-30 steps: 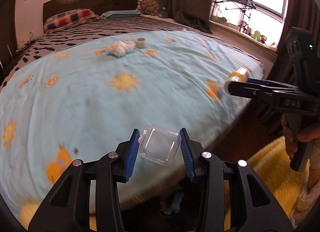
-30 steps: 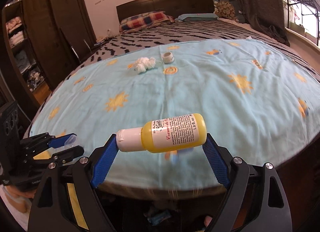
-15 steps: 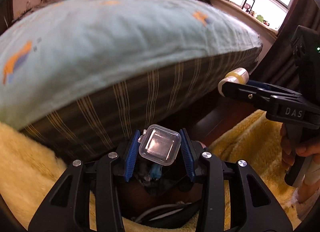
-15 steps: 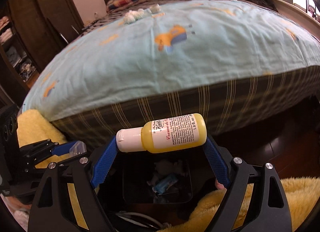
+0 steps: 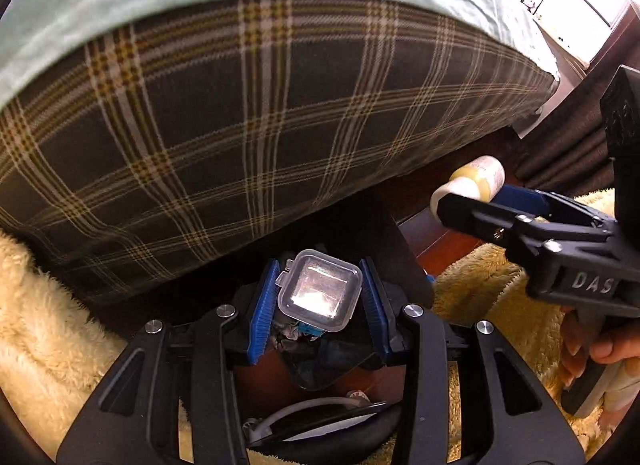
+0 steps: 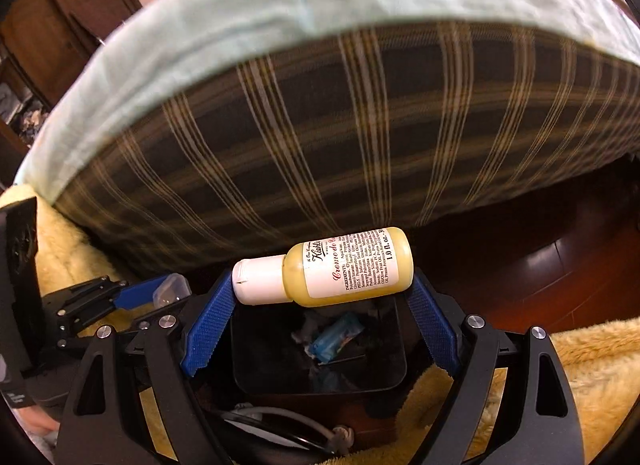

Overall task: Collect trash
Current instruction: 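Carry the bottle and clear case down to the black bin with both tools, then open both tools over the bin to drop the bottle and case, then raise both open tools back over the last bed items, then grasp the white tape roll with the right tool while the left tool grasps the white yarn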

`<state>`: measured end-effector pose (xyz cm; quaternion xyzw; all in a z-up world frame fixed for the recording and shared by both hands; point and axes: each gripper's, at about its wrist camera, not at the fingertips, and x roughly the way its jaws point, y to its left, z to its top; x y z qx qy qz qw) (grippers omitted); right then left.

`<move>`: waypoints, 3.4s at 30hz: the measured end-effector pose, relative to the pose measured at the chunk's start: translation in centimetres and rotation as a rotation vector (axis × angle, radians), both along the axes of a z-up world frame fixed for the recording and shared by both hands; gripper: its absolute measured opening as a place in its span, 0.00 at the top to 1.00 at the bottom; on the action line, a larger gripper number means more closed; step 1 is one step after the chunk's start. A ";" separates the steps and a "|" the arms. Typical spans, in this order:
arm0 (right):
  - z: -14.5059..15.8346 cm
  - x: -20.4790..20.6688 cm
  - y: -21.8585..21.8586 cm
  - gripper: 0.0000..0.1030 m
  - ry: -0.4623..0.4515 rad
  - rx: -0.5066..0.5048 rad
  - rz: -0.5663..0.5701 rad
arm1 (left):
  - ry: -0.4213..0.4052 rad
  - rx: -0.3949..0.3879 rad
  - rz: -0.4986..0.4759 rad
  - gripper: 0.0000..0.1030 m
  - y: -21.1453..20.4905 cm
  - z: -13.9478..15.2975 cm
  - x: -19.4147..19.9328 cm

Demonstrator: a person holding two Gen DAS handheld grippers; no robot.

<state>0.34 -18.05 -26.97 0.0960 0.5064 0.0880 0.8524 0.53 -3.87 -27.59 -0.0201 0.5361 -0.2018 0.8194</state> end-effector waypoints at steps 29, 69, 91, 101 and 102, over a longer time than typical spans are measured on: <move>10.5 1.1 -4.7 0.07 -0.183 0.090 -0.039 | -0.132 -0.028 -0.014 0.20 0.8 7.1 -0.2; 18.7 34.1 0.2 0.33 -0.203 0.040 -0.103 | -0.292 0.062 0.159 0.09 3.3 16.4 26.7; 19.4 33.8 -3.5 0.67 -0.221 -0.037 -0.159 | -0.315 0.081 0.178 0.09 -0.4 16.1 33.8; 20.0 31.4 -5.4 0.67 -0.246 -0.064 -0.129 | -0.254 0.080 0.147 0.49 -2.4 15.4 35.5; 20.1 30.9 -5.3 0.67 -0.252 -0.068 -0.120 | -0.262 0.088 0.134 0.50 -2.4 15.7 35.0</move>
